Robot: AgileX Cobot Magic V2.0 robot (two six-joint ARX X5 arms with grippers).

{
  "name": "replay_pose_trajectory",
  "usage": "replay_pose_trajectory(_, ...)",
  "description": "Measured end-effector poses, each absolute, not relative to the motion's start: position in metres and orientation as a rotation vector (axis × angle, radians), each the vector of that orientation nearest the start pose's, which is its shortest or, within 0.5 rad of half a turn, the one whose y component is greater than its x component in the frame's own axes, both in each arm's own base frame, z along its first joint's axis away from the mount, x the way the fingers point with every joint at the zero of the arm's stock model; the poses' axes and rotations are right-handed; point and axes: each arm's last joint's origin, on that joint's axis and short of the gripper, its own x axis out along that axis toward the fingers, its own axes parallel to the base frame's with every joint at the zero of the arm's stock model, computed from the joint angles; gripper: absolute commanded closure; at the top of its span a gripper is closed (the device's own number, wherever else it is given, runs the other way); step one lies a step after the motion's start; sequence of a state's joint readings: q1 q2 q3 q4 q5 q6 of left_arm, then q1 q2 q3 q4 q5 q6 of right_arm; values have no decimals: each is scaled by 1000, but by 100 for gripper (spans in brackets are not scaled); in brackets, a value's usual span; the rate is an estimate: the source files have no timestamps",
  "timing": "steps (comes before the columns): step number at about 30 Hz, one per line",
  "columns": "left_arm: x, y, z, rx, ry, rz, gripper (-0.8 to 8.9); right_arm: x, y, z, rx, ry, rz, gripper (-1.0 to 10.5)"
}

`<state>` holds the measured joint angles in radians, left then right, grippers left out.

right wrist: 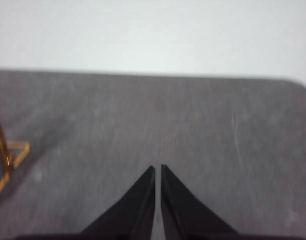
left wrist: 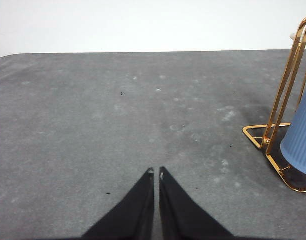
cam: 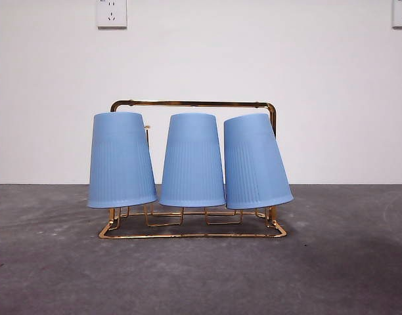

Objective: Pick the top cup and place it on cupholder, pick up the mid cup and place it on cupholder, last pick the bottom cup and place it on cupholder.

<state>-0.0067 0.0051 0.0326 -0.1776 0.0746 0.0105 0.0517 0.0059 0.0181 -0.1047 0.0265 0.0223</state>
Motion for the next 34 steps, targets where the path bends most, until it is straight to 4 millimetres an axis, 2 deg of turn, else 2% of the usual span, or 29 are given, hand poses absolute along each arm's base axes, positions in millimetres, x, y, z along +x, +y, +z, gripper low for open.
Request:
replay_pose_trajectory(4,95,-3,157,5,150,-82,805,96,4,152,18,161,24,933)
replay_pose_trajectory(34,95,-3,157,5,150,-82,805,96,4,153,51,151,22,933)
